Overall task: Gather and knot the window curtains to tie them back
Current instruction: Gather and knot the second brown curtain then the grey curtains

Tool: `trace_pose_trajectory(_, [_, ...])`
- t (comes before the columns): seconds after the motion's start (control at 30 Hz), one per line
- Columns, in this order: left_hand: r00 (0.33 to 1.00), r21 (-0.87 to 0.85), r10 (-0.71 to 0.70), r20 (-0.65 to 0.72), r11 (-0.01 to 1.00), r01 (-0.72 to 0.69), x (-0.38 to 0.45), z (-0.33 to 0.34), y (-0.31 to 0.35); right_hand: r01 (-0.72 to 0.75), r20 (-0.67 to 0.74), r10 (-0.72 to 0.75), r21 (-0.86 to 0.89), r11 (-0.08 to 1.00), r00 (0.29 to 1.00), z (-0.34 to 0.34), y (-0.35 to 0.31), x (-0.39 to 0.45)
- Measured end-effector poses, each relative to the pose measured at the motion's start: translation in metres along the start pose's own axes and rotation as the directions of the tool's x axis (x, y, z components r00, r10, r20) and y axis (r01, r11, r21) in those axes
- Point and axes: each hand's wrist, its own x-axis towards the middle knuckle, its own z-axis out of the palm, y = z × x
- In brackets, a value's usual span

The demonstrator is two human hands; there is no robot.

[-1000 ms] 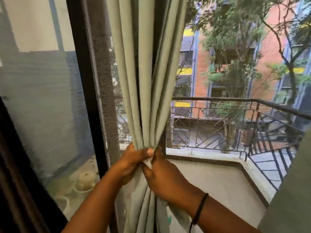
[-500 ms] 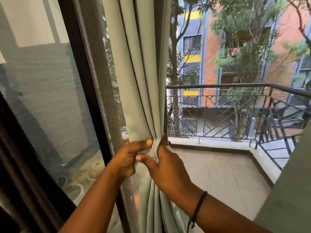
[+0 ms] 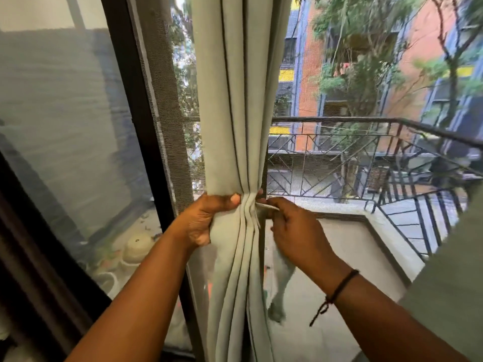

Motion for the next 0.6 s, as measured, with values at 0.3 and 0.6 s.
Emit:
trace_pose_trajectory(0.3, [0.975,0.064,-0.109,0.194,0.993,0.099,-0.021,0.002,0.002,-0.139,0.174,0.176,-0.209,0.968,0.969,-0.049,-0.013,0.027])
trace_pose_trajectory(0.6, [0.868,0.386,0.341,-0.361,0.902,-0.194,-0.004,0.03,-0.016,-0.032,0.02,0.047,-0.469,0.883,0.999,-0.035,-0.038,-0.012])
